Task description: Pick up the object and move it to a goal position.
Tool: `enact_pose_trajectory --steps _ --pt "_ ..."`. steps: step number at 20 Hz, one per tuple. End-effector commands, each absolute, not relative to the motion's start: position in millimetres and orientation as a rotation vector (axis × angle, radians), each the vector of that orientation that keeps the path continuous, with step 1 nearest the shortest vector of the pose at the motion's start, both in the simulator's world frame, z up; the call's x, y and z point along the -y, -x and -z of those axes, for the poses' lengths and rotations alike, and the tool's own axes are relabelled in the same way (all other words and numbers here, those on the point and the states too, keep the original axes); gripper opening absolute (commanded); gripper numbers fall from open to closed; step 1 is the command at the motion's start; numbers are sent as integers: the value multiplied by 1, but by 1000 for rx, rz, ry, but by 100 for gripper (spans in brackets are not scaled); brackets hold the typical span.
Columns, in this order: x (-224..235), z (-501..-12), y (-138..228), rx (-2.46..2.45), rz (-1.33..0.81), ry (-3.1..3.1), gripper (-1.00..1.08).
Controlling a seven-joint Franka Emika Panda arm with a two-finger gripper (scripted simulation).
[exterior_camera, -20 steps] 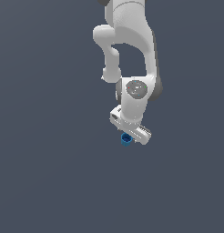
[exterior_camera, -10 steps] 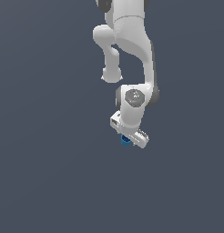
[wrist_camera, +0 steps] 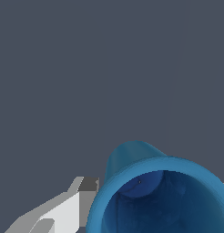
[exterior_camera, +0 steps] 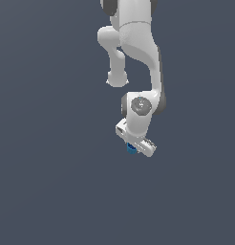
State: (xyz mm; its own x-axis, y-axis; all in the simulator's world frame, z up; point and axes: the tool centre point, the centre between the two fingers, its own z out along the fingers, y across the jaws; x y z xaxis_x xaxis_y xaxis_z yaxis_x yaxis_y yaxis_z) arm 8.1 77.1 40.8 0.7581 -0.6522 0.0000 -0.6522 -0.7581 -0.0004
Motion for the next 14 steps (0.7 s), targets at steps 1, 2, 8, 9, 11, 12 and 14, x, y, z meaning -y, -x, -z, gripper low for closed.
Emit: enact_pose_trajectory --steps 1,2,8,9,11,12,14 --pt "-77 -40 -8 -1094 0 2945 -100" --pt "-77 -40 -8 -1094 0 2945 -100" --pt "-76 -41 -8 -1093 1 2945 -100" --pt "-76 -42 -7 -1093 1 2945 -100" --pt "-73 -45 -5 -1093 1 2945 -100" --pt "-72 -46 -4 -1093 1 2945 -100" --pt "-68 -51 0 -1093 1 2945 -100"
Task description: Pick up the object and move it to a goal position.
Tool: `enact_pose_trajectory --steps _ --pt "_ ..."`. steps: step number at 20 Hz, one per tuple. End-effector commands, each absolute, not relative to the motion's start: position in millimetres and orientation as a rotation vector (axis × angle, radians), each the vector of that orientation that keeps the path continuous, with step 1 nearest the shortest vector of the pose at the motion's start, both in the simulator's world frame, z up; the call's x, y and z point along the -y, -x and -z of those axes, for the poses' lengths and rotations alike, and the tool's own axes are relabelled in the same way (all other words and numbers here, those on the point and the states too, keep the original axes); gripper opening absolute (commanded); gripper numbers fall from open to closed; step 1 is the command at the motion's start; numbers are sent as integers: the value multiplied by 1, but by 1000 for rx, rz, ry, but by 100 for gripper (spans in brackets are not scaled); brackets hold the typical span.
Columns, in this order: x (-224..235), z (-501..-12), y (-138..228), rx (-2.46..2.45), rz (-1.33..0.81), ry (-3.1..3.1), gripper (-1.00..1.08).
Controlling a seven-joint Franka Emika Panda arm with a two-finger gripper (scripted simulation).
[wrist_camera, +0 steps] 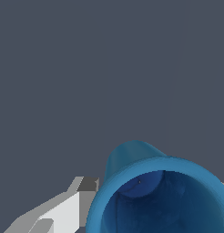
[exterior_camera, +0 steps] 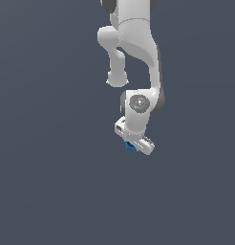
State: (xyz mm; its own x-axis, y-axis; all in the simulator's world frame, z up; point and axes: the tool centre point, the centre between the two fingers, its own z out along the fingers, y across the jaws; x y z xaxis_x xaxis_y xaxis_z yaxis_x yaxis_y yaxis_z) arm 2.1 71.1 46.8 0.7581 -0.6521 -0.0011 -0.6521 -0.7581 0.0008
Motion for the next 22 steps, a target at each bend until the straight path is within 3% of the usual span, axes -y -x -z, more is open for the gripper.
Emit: enact_pose_trajectory --steps 1,22 --pt "-66 -53 2 1093 -1 -2946 -100" --pt "31 -167 87 1095 1 -2947 -100"
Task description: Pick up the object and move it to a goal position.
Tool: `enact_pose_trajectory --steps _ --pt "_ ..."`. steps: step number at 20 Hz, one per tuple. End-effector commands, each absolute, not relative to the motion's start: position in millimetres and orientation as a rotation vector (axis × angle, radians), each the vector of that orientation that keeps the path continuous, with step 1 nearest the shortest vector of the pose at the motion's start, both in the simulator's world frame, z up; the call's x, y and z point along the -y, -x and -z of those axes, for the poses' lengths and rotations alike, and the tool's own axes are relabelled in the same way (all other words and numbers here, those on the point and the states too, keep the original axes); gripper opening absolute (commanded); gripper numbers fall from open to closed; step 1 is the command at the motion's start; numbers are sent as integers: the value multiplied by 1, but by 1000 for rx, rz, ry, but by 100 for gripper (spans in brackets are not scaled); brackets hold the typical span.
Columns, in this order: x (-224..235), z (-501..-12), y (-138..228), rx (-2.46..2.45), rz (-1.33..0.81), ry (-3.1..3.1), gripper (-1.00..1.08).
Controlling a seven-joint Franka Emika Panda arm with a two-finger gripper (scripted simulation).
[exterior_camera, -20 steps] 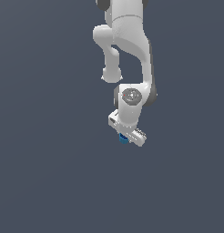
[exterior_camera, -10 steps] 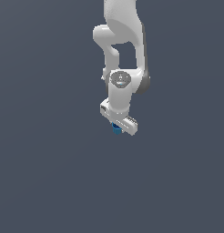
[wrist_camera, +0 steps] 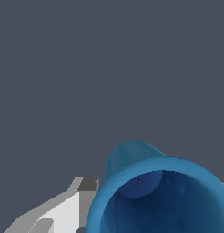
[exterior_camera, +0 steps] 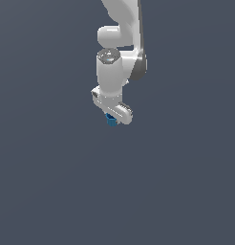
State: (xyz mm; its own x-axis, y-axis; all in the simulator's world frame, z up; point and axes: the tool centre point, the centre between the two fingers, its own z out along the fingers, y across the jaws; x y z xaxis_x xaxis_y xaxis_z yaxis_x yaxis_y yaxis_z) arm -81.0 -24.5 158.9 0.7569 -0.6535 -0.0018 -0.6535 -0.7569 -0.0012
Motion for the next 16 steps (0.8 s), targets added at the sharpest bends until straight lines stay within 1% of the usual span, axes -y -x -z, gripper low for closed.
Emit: enact_pose_trajectory --steps 1,9,16 --pt "35 -172 90 -1094 -1 2943 -100" --pt "56 -197 106 -1094 -1 2944 -100" --pt "60 -201 107 -1094 0 2944 -100"
